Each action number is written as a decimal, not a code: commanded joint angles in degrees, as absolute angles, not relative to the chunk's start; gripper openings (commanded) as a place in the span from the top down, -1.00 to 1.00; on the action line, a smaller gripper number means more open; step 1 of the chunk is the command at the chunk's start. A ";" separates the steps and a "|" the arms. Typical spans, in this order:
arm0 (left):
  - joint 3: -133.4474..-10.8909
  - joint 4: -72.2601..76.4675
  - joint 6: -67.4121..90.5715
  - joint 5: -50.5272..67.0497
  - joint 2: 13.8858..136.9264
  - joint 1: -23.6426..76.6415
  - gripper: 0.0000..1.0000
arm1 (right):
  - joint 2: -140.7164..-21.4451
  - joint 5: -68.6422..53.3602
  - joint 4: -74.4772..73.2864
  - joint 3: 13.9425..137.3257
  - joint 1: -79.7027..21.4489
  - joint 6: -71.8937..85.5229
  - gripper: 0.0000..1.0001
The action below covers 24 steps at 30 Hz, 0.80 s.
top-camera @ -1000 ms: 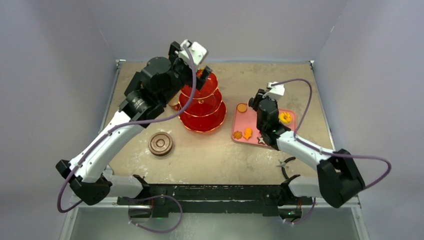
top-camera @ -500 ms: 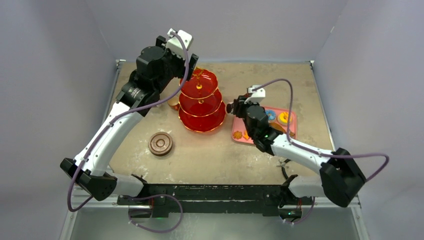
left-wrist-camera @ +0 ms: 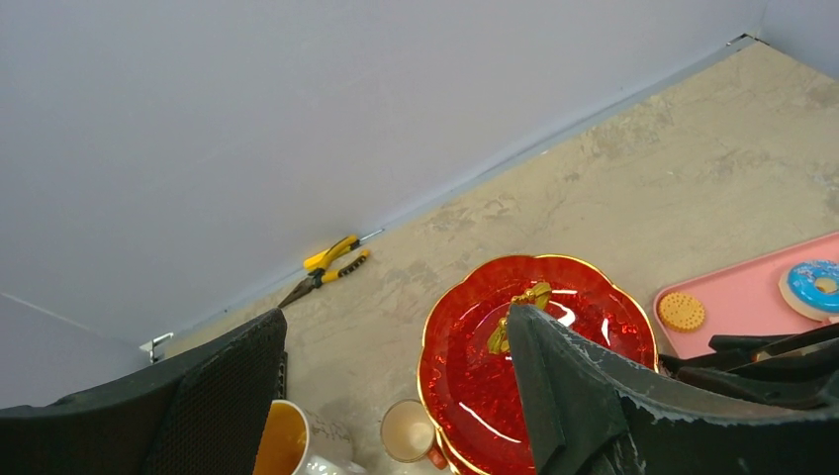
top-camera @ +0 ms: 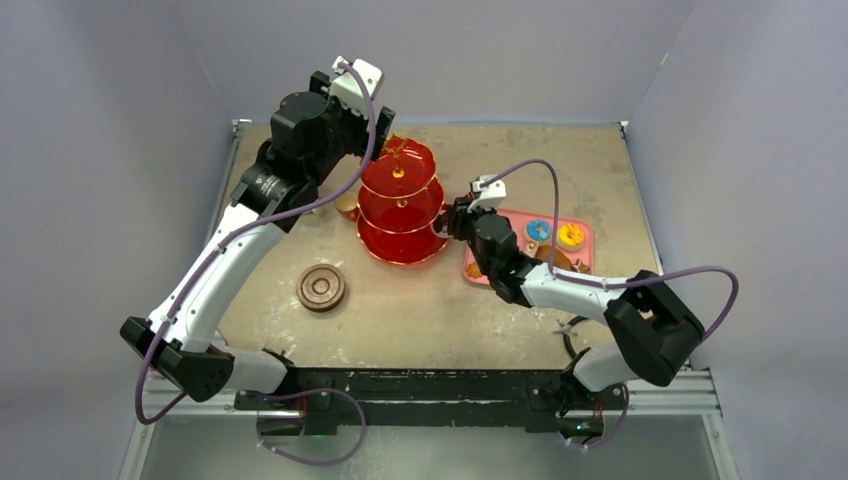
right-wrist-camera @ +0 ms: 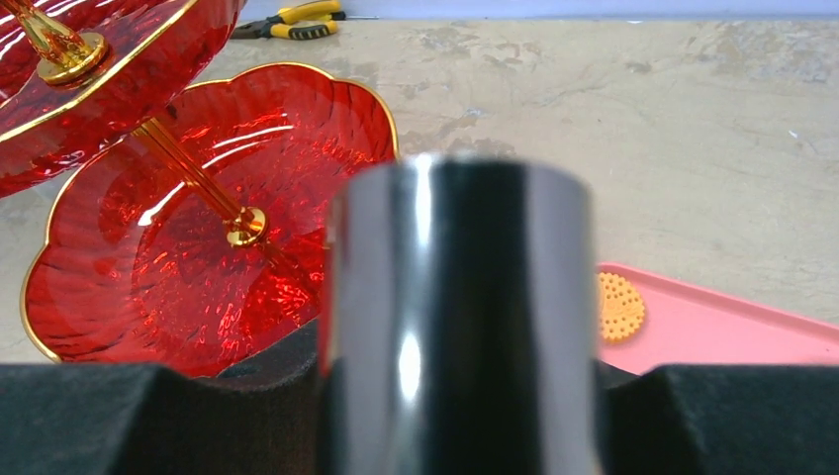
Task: Serve the afternoon tea
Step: Place the desert on the desert table.
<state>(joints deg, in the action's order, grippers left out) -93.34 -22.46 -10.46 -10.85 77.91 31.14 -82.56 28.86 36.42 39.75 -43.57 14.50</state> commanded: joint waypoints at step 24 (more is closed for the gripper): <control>-94.59 -21.80 -10.20 -9.05 75.97 30.73 -0.62 | -84.76 25.57 44.47 40.10 -44.21 17.69 -0.06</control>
